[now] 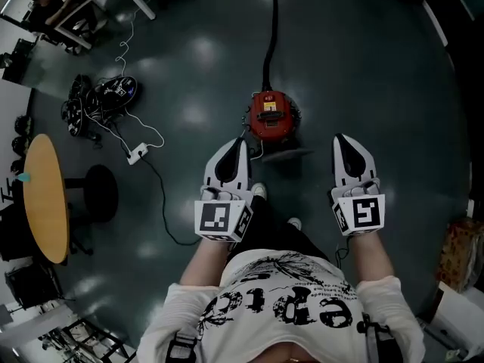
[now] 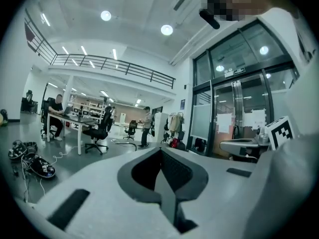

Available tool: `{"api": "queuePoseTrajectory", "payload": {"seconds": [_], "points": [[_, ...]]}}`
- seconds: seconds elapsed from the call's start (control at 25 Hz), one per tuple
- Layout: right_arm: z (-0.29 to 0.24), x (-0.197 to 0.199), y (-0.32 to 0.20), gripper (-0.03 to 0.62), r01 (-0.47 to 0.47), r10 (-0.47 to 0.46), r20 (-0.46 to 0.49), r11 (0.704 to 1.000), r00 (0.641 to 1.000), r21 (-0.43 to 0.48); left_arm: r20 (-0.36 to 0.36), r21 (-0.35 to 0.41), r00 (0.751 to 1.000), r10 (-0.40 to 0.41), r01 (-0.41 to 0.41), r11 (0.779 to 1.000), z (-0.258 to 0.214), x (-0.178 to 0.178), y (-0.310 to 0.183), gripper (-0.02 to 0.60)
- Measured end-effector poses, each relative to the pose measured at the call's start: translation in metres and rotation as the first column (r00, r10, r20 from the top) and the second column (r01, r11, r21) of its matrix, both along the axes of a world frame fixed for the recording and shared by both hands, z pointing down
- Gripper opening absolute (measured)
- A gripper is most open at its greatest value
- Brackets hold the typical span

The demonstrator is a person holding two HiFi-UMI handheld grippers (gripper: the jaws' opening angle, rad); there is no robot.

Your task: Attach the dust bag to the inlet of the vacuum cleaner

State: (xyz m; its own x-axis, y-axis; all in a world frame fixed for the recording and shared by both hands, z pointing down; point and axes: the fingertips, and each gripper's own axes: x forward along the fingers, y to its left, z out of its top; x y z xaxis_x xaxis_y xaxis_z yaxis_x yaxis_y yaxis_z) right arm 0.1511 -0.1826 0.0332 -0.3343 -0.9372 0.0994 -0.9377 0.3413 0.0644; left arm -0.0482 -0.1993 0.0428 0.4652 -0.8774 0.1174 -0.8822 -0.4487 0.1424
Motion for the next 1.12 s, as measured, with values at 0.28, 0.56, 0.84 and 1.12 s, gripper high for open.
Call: {"api": "queuePoseTrajectory", "payload": {"seconds": [0.28,0.56,0.84,1.12], "points": [[-0.04,-0.001,0.053,0.002,-0.026,0.027,-0.02,0.998,0.999,0.059,0.017,0.079,1.0,0.023,-0.024,0.997,-0.055,-0.012,0.049,0.003],[-0.039,-0.006,0.099,0.002,0.028,-0.027,-0.023,0.999,0.999,0.036,-0.045,0.082,0.999,0.029,-0.026,0.996,-0.064,-0.013,0.097,0.003],[-0.055,0.002,0.137,0.002,0.043,-0.043,0.006,0.994,0.999,0.102,-0.017,0.119,0.999,-0.029,0.031,0.992,-0.07,-0.008,0.137,0.003],[-0.059,0.006,0.161,0.002,0.064,-0.063,-0.012,0.989,0.998,0.135,0.014,0.14,0.999,-0.036,0.033,0.99,-0.075,0.002,0.161,0.003]]}}
